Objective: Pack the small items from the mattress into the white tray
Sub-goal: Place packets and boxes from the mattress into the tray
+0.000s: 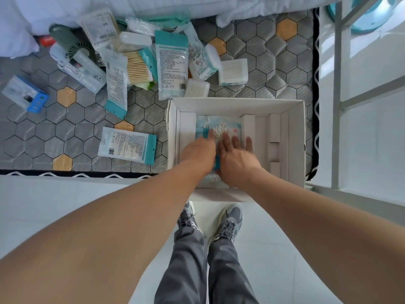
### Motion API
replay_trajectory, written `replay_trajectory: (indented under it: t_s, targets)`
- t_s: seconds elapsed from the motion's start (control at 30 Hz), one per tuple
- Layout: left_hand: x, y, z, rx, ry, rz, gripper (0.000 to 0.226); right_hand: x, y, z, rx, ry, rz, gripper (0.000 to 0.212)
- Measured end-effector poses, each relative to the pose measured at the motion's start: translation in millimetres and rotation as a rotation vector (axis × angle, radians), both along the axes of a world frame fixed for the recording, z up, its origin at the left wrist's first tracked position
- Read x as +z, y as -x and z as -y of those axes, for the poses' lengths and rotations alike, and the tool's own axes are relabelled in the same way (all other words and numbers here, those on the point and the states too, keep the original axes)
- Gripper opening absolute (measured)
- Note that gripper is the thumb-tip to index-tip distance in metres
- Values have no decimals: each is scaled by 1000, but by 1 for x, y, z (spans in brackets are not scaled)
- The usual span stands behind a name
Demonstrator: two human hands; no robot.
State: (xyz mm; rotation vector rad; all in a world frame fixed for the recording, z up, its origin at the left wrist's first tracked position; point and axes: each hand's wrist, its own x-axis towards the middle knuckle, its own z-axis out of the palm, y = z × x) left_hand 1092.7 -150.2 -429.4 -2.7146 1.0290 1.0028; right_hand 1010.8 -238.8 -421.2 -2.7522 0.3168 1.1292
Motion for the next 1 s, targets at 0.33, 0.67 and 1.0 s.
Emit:
replay_trajectory:
  t_s: [0.33,0.67,1.0]
  targets:
    - [47,-12,-24,156,296,-166,26,11,-3,0,-179,-64,136,61]
    - [71,-57,-132,998,684,198,9,38,0,-31,-244,-133,680,18]
    - [-3,-96,-214,212,-79,152,100,66,-53,-36,-474,-236,1030,13]
